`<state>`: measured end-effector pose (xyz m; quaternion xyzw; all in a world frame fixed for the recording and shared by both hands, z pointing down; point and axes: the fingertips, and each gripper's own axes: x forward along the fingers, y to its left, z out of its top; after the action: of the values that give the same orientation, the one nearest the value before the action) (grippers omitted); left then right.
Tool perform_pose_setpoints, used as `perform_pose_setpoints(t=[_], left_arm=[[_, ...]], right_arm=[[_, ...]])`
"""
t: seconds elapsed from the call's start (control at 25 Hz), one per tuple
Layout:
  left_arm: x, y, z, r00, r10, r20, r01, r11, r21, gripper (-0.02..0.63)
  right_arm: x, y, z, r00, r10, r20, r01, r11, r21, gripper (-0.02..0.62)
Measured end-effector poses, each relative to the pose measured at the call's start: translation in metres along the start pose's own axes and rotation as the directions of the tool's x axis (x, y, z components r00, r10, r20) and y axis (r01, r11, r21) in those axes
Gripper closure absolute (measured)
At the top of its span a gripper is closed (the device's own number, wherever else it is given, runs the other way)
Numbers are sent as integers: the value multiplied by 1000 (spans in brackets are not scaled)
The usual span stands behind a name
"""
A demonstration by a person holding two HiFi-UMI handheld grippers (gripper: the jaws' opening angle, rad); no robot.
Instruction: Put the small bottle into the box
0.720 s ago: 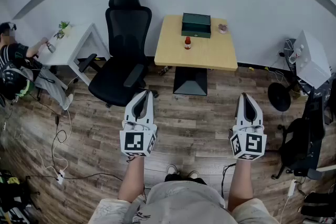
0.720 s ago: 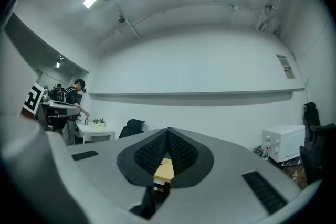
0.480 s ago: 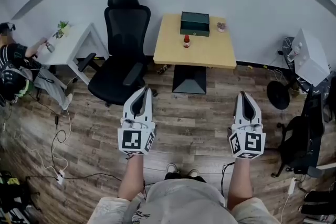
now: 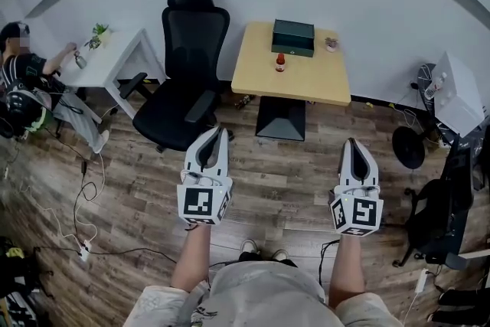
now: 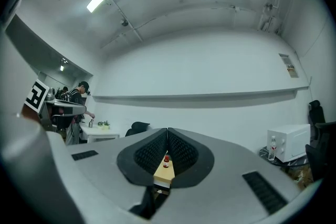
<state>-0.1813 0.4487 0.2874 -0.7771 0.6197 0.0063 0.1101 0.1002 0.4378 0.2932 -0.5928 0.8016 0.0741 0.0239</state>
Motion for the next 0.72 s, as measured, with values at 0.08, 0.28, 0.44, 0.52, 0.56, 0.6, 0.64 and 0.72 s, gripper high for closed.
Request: perform_pose_setpoints(t=[0.08, 0.28, 0.44, 0.52, 0.56, 0.6, 0.64, 0.72], left_arm=[[-1, 2, -3, 1000, 9, -13, -9, 1000, 9, 598], [-3, 7, -10, 999, 15, -41, -14, 1000, 21, 478], [-6, 18, -12, 999, 19, -44, -19, 1000, 3, 395], [-9, 24, -14, 999, 22, -41, -22, 1000, 1, 386], [-10, 28, -15, 999, 24, -40, -23, 1000, 2, 383], [-12, 33, -16, 999, 25, -40, -25, 1000, 3, 382], [-13, 39, -18, 999, 27, -41, -27, 1000, 1, 380], [-15, 53, -22, 999, 32, -44, -32, 999, -8, 379]], right_arm=[[1, 2, -2, 1000, 3, -3, -3, 1000, 0, 580], [3, 9, -6, 1000, 5, -10, -5, 1000, 17, 580], [8, 19, -8, 1000, 5, -18, -5, 1000, 15, 580], [11, 24, -8, 1000, 8, -18, -8, 1000, 11, 580], [12, 27, -7, 1000, 9, -17, -9, 1000, 7, 580], [14, 32, -7, 1000, 11, -15, -11, 1000, 4, 580], [17, 38, -6, 1000, 12, -14, -12, 1000, 1, 580], [22, 50, -8, 1000, 14, -20, -14, 1000, -6, 580]])
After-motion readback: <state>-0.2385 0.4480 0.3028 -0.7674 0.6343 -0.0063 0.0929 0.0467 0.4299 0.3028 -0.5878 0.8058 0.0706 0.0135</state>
